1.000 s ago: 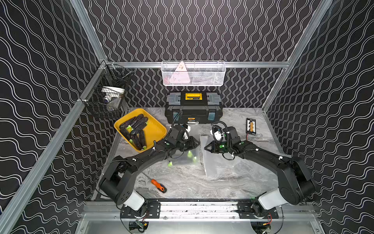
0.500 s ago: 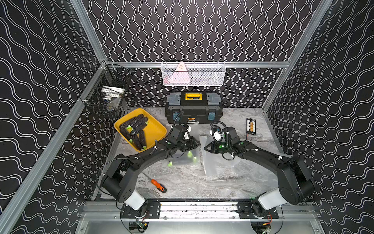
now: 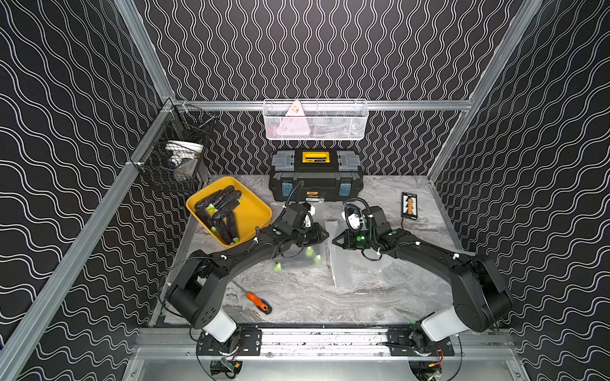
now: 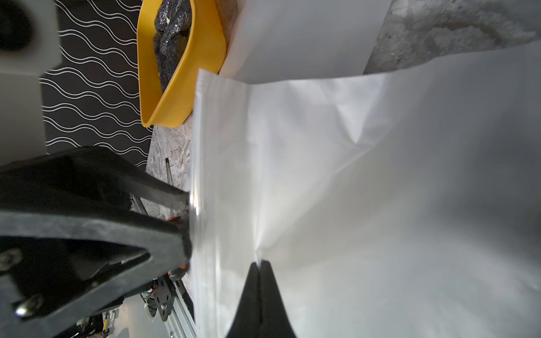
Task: Place the eggplant in a zip-top bag and seal the zipper
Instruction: Open the zipper of the food storage bag at the center of the board.
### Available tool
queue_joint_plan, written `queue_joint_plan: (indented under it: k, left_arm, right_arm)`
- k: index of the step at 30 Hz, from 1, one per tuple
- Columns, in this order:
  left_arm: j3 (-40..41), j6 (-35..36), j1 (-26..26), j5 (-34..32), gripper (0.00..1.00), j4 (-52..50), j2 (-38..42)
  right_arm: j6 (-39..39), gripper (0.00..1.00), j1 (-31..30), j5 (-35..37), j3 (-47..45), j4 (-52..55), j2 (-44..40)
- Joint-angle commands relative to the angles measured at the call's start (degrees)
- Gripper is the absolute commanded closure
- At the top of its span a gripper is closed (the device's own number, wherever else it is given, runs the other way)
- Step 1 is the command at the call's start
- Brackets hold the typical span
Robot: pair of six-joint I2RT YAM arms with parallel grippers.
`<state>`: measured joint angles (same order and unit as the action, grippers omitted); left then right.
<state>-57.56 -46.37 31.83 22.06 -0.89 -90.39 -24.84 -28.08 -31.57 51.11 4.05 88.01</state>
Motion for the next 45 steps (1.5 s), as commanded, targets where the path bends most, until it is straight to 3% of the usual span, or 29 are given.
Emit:
queue_joint_plan:
  k: [1,45]
  left_arm:
    - [0.5,0.0,-0.1,-1.1,0.74,0.7,1.0]
    - [1.2,1.5,0.5,-2.0,0.73,0.7,1.9]
  right_arm:
    - [-0.1,1.0,-0.2,0.0,-0.2,-1.0,-0.2]
    - [-1.3,1.0,-0.8,-0.2,0.5,-2.0,0.7]
